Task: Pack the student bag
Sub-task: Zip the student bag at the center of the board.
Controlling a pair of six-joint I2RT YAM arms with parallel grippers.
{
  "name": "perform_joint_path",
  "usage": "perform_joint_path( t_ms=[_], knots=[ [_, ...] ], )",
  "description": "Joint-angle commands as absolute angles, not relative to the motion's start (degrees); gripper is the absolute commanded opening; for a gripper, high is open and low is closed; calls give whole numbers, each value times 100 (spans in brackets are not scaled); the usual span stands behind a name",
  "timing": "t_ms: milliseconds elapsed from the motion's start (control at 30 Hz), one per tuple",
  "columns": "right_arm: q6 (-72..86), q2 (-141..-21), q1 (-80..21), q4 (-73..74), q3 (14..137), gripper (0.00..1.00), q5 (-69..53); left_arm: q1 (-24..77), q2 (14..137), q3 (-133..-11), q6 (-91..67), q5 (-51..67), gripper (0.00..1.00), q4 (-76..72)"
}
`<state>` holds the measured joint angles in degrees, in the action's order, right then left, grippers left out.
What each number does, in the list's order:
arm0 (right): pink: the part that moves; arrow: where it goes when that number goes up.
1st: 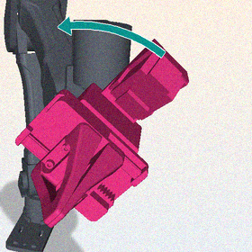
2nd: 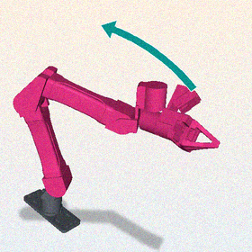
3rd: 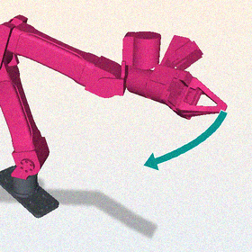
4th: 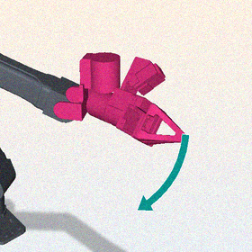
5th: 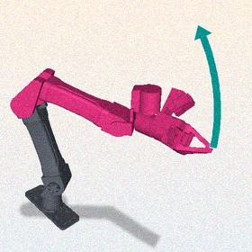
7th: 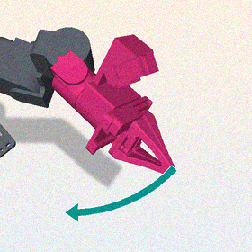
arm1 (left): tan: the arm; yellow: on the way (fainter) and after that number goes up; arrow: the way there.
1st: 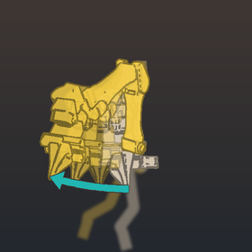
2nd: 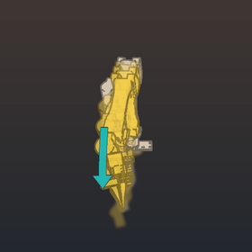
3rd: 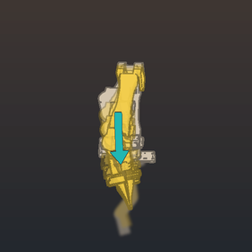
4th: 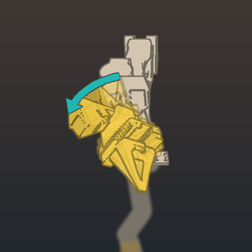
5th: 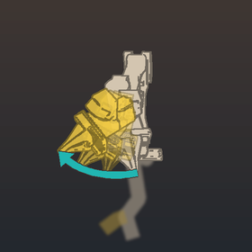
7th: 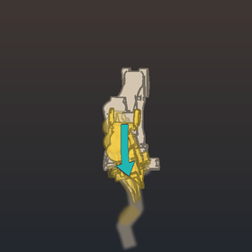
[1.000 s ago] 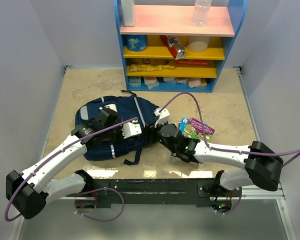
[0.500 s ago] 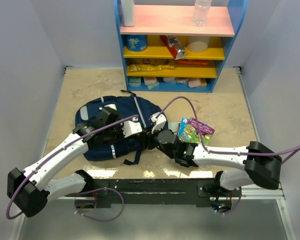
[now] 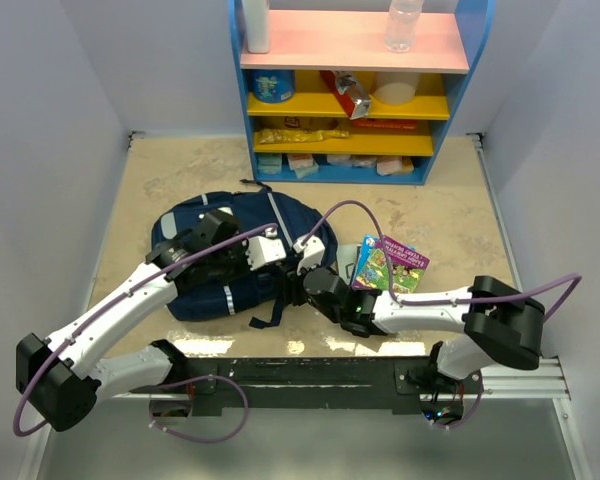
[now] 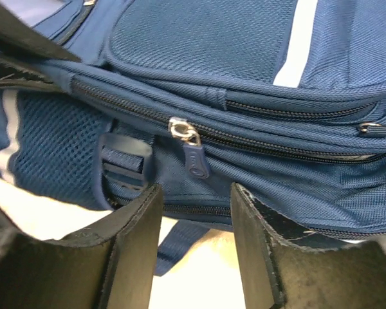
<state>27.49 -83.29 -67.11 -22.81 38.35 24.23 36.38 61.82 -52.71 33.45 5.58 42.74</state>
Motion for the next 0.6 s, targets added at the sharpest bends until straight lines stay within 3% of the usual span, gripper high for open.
perform_joint_path(
  t_ms=[0, 300, 433, 567],
  knots=[
    [2812, -8428, -6715, -2829, 4148, 48, 2997, 3621, 6003, -5704, 3191, 799, 0, 3999],
    [2856, -8859, -6732, -3199, 4543, 41, 2909, 3630, 5941, -5730, 3138, 861, 0, 4104],
    [2848, -8851, -6732, -3147, 4562, 34, 3032, 3630, 5889, -5722, 3094, 914, 0, 4148],
    [2918, -8737, -6733, -3085, 4456, 8, 3348, 3630, 5810, -5713, 3050, 975, 0, 4184]
  ],
)
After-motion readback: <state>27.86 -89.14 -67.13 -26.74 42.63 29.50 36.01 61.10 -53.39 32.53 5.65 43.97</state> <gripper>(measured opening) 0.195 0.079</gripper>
